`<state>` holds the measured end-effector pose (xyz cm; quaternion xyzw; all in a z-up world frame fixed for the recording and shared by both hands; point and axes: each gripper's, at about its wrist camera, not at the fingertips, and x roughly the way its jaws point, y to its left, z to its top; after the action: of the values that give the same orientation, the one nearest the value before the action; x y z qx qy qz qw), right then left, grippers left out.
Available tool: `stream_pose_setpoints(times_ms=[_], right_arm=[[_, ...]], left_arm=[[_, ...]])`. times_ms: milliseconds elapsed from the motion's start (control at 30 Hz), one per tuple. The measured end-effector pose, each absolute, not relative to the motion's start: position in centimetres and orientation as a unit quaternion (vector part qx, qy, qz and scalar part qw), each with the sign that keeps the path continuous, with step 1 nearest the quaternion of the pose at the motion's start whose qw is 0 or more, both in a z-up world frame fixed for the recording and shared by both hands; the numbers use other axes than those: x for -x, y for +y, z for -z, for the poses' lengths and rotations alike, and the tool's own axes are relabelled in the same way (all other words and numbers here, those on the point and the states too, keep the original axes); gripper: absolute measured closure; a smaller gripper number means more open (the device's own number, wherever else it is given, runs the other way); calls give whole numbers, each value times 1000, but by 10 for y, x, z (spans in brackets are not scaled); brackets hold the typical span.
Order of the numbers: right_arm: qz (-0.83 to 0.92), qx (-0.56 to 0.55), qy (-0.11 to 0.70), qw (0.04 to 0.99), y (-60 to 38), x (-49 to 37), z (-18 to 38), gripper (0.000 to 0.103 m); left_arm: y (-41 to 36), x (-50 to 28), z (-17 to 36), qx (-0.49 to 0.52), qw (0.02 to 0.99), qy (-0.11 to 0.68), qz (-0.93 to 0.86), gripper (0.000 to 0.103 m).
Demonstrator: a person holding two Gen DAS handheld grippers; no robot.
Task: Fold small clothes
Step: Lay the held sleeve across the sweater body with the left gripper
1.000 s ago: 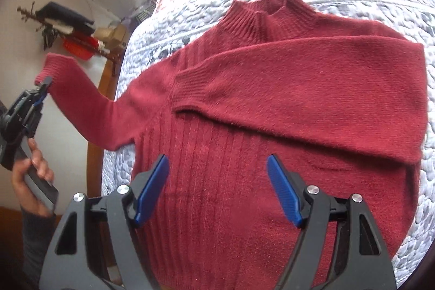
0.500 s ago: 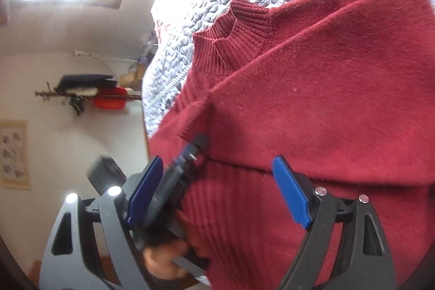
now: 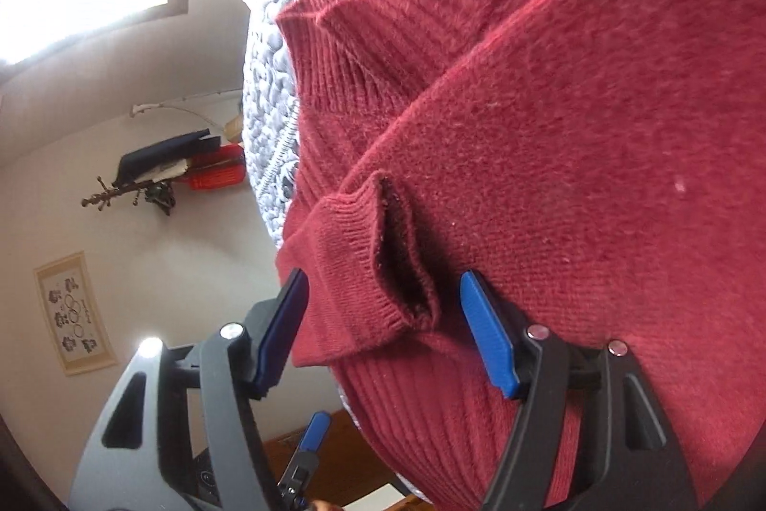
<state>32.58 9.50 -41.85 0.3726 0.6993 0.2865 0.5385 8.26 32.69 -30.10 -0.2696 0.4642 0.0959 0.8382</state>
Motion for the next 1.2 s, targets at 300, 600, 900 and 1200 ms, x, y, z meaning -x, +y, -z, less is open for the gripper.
stream_pose_setpoints(times_ms=[300, 600, 900, 1200], right_arm=[[-310, -301, 687, 585, 119, -326, 405, 97], [-360, -207, 604, 680, 103, -337, 284, 97], [-340, -211, 568, 719, 25, -339, 226, 97], [-265, -243, 599, 716, -49, -324, 285, 97]], left_arm=[[363, -31, 314, 311, 806, 478, -157, 27], [390, -15, 299, 328, 804, 461, -184, 27], [395, -32, 280, 325, 815, 446, -176, 26], [377, -90, 283, 331, 824, 445, -115, 26]])
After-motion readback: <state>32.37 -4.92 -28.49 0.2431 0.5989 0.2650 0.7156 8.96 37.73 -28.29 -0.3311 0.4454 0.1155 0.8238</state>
